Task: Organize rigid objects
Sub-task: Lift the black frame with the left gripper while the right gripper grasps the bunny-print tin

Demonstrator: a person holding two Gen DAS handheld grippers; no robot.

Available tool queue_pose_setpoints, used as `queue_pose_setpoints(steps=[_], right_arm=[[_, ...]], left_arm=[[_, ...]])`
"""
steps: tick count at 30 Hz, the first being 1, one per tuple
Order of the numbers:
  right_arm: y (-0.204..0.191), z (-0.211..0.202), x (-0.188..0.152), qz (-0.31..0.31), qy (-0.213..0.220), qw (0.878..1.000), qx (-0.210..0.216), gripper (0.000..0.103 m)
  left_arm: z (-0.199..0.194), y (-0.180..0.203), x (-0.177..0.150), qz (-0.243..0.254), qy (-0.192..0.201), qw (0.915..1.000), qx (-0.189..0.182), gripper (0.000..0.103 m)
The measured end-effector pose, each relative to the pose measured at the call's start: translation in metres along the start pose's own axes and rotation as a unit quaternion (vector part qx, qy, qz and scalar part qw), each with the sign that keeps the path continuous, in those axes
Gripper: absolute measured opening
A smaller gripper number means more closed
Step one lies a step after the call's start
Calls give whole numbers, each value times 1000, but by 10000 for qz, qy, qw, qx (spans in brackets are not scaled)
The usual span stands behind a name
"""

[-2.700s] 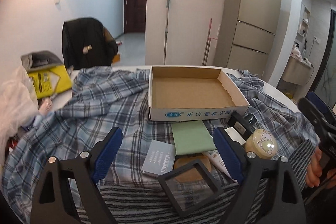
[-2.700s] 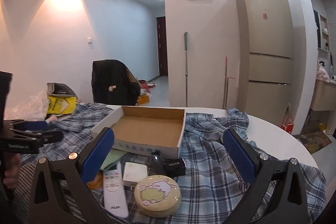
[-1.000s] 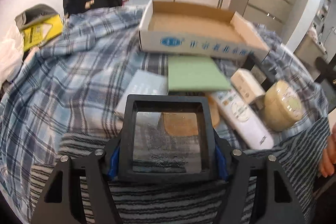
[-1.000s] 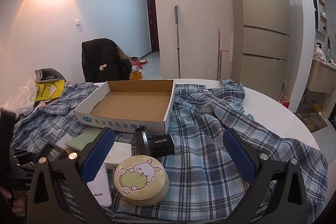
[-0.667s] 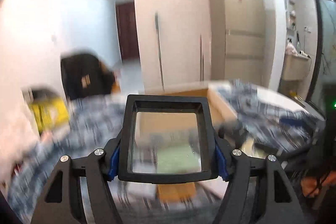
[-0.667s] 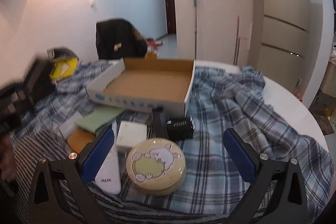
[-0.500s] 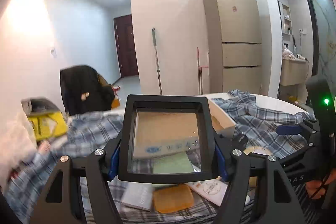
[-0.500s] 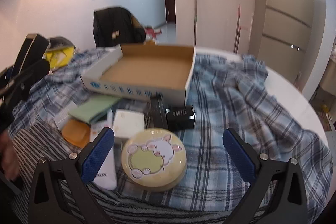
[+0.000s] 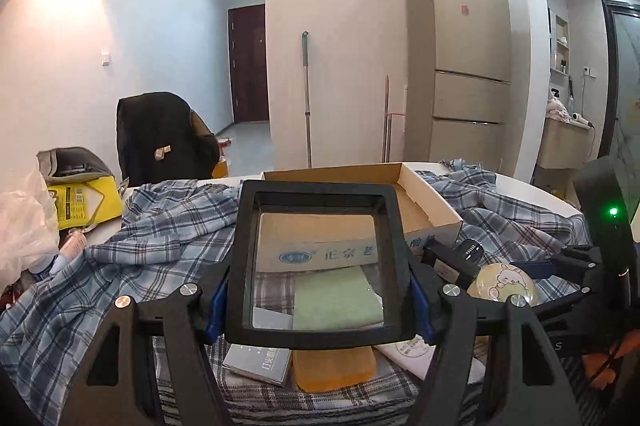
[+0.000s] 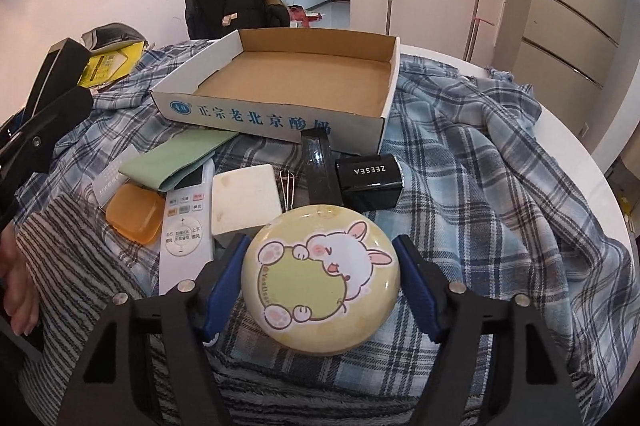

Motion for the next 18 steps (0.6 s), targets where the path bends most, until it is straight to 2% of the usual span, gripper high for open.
queue_pose_setpoints(steps=[9, 12, 14, 18], right_arm=[[-2, -18, 10, -35, 473, 9989, -21, 70], [2, -35, 20, 59, 883, 9961, -71, 70], [6, -54, 29, 118, 1279, 9916, -118, 70], [5, -92, 49, -20, 1715, 9848, -271, 70]], left_arm=[[-10, -7, 4, -85, 196, 9997, 78, 71], [-12, -14, 8, -163, 105, 9995, 258, 71], [-19, -17, 14, -247, 91, 9995, 195, 71], [-47, -18, 40, -27, 353, 9991, 246, 71]])
Point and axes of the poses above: each gripper's, at about its wrist camera, not at the fingertips, and z roughly the way its jaws point, y to its right, x to its top, the point moved 9 cm from there along z, roughly the way its jaws point, and after that the axes turned 8 degrees about z, right-handed, at the moved point
